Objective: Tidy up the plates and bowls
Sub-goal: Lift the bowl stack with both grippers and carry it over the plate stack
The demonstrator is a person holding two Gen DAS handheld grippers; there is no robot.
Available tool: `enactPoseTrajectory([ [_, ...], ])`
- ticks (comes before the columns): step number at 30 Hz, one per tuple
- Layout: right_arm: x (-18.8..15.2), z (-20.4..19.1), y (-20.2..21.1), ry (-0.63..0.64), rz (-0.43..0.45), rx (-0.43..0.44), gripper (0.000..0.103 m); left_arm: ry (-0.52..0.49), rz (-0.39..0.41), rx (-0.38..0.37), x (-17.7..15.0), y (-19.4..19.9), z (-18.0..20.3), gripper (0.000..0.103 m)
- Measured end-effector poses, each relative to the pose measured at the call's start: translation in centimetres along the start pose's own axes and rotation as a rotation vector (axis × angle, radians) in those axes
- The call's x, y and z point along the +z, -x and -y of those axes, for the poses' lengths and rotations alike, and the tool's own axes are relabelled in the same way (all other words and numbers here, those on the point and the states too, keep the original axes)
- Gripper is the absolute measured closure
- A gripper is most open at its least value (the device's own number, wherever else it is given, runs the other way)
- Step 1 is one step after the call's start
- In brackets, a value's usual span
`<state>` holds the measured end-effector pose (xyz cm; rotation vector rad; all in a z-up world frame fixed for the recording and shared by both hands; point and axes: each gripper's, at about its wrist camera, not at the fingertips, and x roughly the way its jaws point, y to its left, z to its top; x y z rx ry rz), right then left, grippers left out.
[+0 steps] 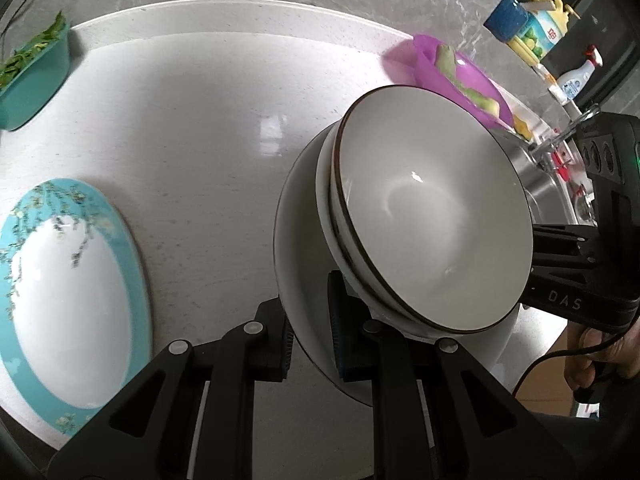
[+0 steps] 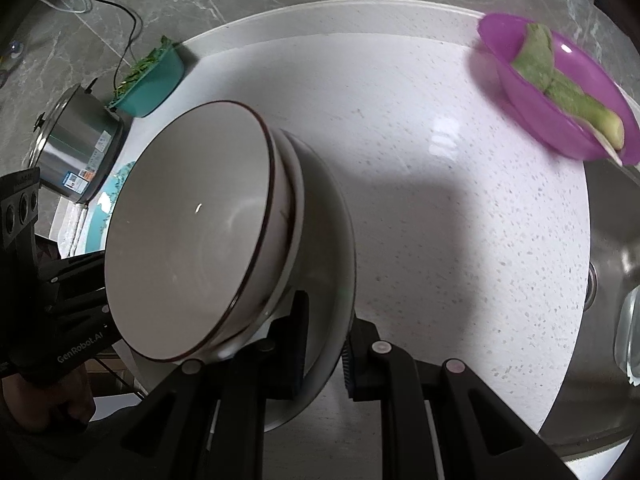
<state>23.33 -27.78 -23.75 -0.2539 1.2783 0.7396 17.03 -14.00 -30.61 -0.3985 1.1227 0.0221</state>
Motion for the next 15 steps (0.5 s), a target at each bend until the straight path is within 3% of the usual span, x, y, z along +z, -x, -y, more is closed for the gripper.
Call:
enactPoseTrajectory([
  [15,2.9,-8.6,-1.1,0.109,0.009,0.044,0.087,0.092,0.061,0.069,-2.7,7.2,-8.7,0.089],
])
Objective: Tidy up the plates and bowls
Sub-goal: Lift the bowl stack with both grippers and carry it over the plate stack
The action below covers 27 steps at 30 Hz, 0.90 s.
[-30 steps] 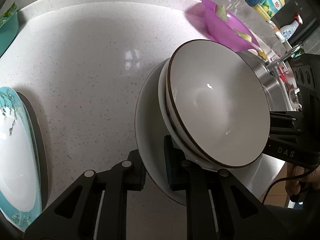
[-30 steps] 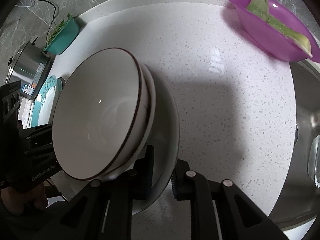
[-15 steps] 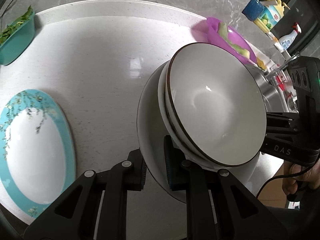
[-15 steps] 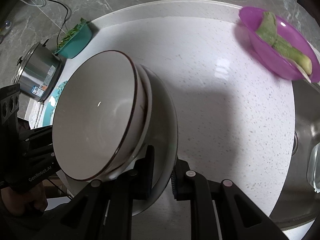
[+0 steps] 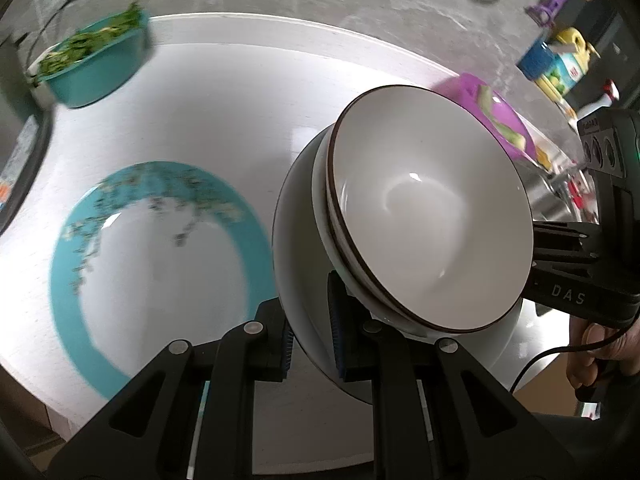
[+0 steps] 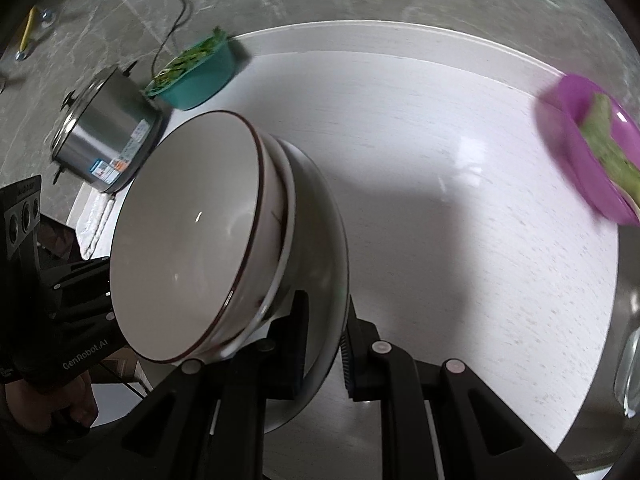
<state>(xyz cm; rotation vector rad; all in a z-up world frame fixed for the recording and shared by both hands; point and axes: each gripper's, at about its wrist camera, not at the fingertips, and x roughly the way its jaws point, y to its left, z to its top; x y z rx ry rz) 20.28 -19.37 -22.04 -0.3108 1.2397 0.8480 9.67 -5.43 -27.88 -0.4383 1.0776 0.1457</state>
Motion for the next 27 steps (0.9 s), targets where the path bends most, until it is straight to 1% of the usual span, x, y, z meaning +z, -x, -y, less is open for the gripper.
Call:
enactPoseTrajectory([
  [7,1.8,-4.5,-1.8,0.049,-0.010,0.031,0.087,0.048,0.012,0.035,-0.8,2.5,-5.8,0.089],
  [8,2.1,-5.3,-2.1,0.056,-0.012,0.036,0.087,0.057,0.014,0.041,-1.0,3.1,-7.1,0.089],
  [13,3.3,-8.2,-3.7,0.079,-0.020,0.056,0.087,0.077,0.018,0.065,-0.8,3.9,-10.7,0.089],
  [20,4.5,-11.3,-6.1,0.088,-0.034,0.069,0.087,0.094,0.007,0.079,-0.8,3.9,-14.9,0.089],
  [27,4.6,-12.4,-8.1,0.069,-0.056,0.071,0.087,0.088,-0.014,0.078,-0.6,2.7,-17.4,0.089],
])
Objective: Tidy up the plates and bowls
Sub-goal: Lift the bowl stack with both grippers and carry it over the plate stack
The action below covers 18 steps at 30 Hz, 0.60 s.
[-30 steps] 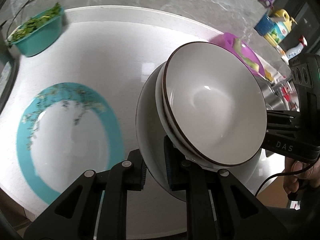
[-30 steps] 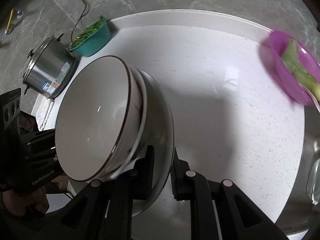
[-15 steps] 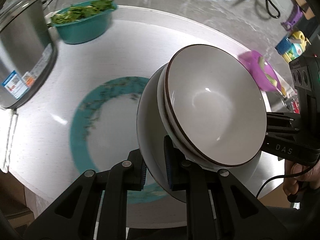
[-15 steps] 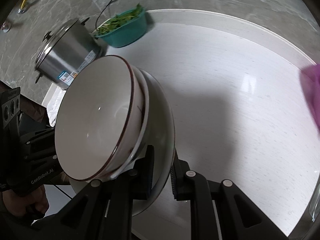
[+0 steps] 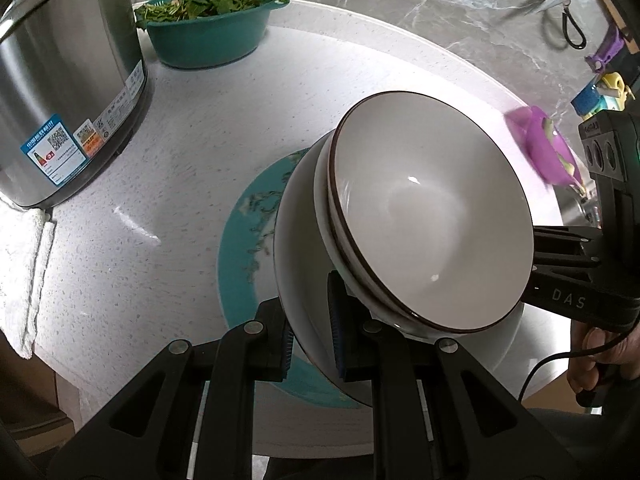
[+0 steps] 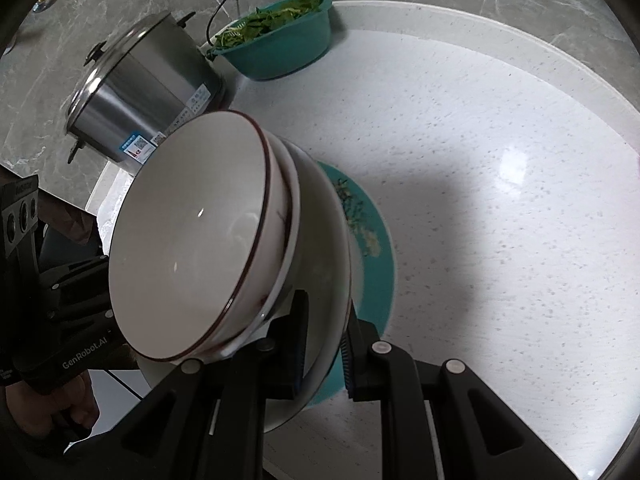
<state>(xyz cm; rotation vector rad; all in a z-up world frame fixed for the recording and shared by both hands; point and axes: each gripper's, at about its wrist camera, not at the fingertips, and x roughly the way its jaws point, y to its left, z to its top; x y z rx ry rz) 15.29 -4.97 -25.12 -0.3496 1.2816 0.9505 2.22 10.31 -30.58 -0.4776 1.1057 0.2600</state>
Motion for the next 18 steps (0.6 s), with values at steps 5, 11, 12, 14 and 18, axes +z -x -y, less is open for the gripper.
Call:
enactPoseTrajectory([
  [5,-0.1,-0.2,-1.2,-0.020,-0.012,-0.003,0.087,-0.003,-0.021,-0.007,-0.1,-1.3,-1.7,0.089],
  [11,-0.3,-0.4,-2.3,-0.043,-0.019,-0.011,0.087,-0.016,-0.037,-0.018,-0.3,-2.6,-3.0,0.089],
  [12,-0.4,-0.3,-2.4,-0.046,-0.019,-0.012,0.087,-0.019,-0.039,-0.019,-0.3,-3.0,-2.6,0.089],
  [14,-0.6,-0.2,-2.5,-0.052,-0.019,-0.017,0.087,-0.026,-0.045,-0.023,-0.3,-3.4,-2.7,0.089],
  [18,-0.6,-0.3,-3.1,-0.062,-0.012,-0.025,0.087,-0.048,-0.040,-0.023,-0.4,-3.7,-2.1,0.089],
])
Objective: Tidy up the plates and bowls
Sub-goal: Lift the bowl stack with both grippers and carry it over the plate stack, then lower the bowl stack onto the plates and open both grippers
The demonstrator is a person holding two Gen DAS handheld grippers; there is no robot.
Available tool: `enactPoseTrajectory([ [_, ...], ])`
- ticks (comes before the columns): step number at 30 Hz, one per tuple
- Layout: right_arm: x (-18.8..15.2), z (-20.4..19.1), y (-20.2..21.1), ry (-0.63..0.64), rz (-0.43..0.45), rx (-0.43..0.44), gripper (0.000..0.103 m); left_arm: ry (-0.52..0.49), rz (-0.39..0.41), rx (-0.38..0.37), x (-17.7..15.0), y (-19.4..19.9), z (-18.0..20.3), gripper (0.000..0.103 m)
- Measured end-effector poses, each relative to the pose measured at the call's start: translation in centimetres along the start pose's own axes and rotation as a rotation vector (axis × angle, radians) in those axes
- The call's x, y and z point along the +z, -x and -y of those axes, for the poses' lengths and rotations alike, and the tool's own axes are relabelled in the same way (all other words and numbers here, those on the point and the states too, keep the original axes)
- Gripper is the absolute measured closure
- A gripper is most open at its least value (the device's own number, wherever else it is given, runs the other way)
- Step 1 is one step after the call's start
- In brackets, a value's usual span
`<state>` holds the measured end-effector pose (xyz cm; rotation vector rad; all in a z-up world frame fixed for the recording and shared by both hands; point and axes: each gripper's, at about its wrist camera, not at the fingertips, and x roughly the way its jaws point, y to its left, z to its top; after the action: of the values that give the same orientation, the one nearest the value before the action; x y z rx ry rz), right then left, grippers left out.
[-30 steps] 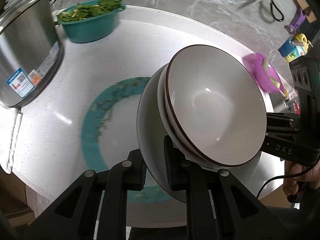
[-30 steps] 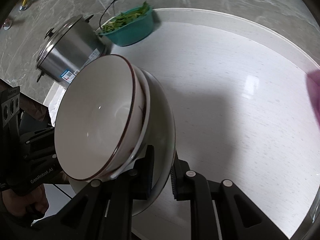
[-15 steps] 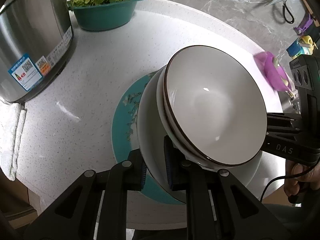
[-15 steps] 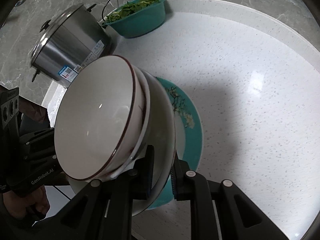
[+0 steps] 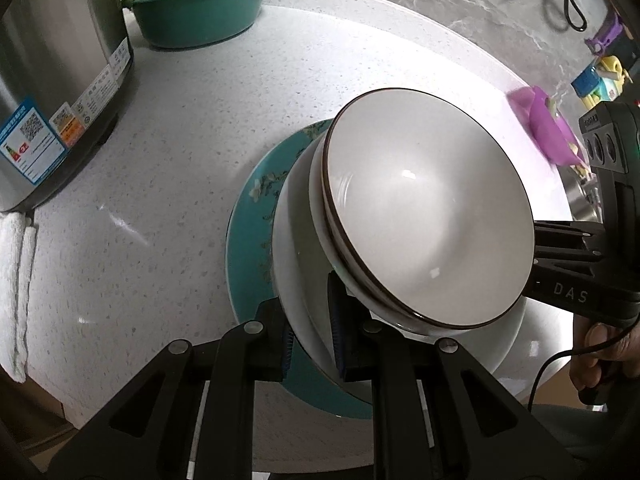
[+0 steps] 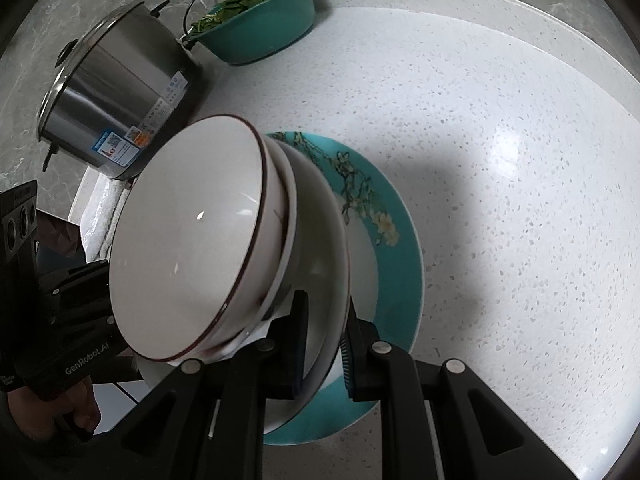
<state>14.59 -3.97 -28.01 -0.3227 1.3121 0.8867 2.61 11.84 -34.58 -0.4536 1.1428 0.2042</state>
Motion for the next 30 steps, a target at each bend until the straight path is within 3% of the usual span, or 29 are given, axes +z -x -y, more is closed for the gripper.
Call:
enactPoseTrajectory([
  [10,-0.3,0.1,-0.1,-0.002,0.022,-0.005,0.086,-0.043,0.019,0.012,0.3,-0.5,0.4,0.089],
  [18,-1.2,-0.3,1.2,-0.028,0.079,-0.036,0.077,-0.053,0.061,0.020,-0.6,1.4,0.3,0.084],
  [21,-1.9,0.0,2.5,-0.056,0.104,-0.054,0.061,-0.052,0.071,0.028,-1.0,2.7,0.0,0.067],
  [22,-2.3,0.2,3.0,-0.064,0.114,-0.058,0.052,-0.052,0.077,0.032,-1.2,3.2,-0.1,0.056],
  [23,-2.7,0.3,3.6,-0.075,0.129,-0.057,0.045,-0.054,0.087,0.044,-1.5,4.1,-0.3,0.052],
  [24,-3.0,0.5,4.3,-0.086,0.140,-0.062,0.042,-0.057,0.098,0.047,-1.6,4.7,-0.4,0.050],
  [26,-3.6,0.6,5.6,-0.101,0.162,-0.077,0.040,-0.060,0.143,0.059,-1.8,6.6,-0.4,0.037],
  [27,-3.9,0.6,6.4,-0.107,0.173,-0.082,0.039,-0.061,0.165,0.073,-1.8,7.3,-0.2,0.034],
  [30,-4.4,0.1,8.7,-0.113,0.210,-0.121,0.023,-0.059,0.229,0.113,-1.8,9.5,0.6,0.029],
])
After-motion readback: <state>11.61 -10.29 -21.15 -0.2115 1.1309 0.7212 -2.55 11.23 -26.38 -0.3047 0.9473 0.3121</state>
